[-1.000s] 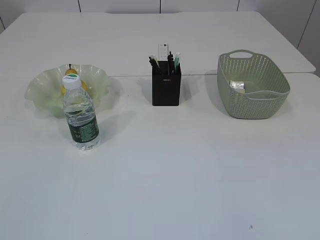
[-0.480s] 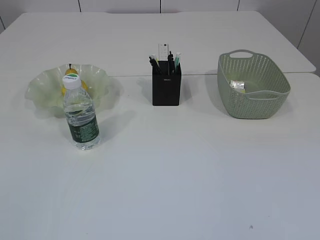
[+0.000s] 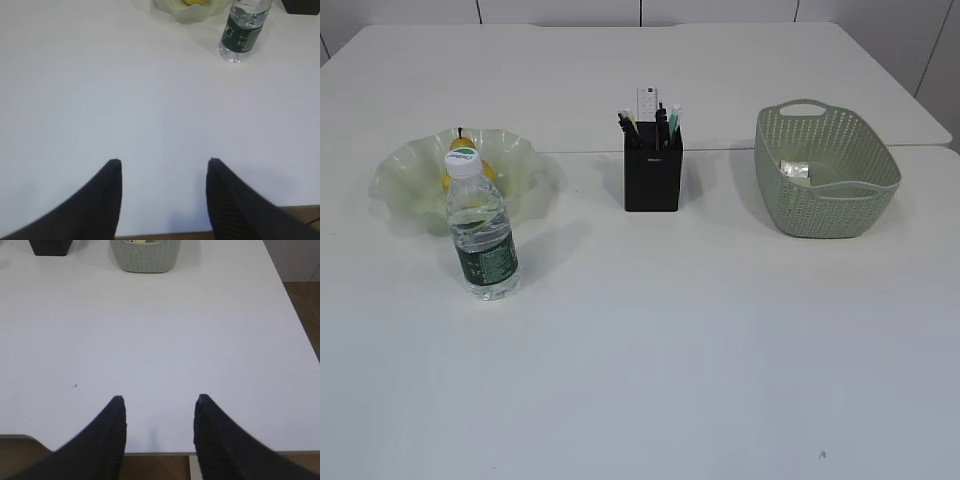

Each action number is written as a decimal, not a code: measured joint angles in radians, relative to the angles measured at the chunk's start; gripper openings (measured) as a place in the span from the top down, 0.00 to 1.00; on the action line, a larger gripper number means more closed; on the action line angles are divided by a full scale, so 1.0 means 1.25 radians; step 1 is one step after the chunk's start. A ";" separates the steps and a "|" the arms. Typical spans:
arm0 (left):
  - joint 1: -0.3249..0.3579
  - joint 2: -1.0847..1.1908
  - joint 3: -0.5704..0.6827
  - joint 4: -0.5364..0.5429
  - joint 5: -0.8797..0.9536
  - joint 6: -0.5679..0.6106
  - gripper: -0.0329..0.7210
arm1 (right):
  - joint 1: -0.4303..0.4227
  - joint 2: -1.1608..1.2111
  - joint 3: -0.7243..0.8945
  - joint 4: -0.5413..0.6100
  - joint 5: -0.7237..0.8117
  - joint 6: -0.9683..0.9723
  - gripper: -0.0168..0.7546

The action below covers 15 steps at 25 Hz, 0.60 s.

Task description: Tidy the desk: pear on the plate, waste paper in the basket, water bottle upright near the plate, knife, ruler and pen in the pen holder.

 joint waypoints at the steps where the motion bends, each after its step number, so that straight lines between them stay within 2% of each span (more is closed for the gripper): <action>1: 0.000 0.000 0.002 0.001 -0.014 0.002 0.45 | 0.000 0.000 0.001 -0.009 -0.003 0.000 0.54; 15: 0.000 0.000 0.033 0.001 -0.087 0.031 0.45 | 0.000 0.000 0.051 -0.027 -0.084 0.000 0.54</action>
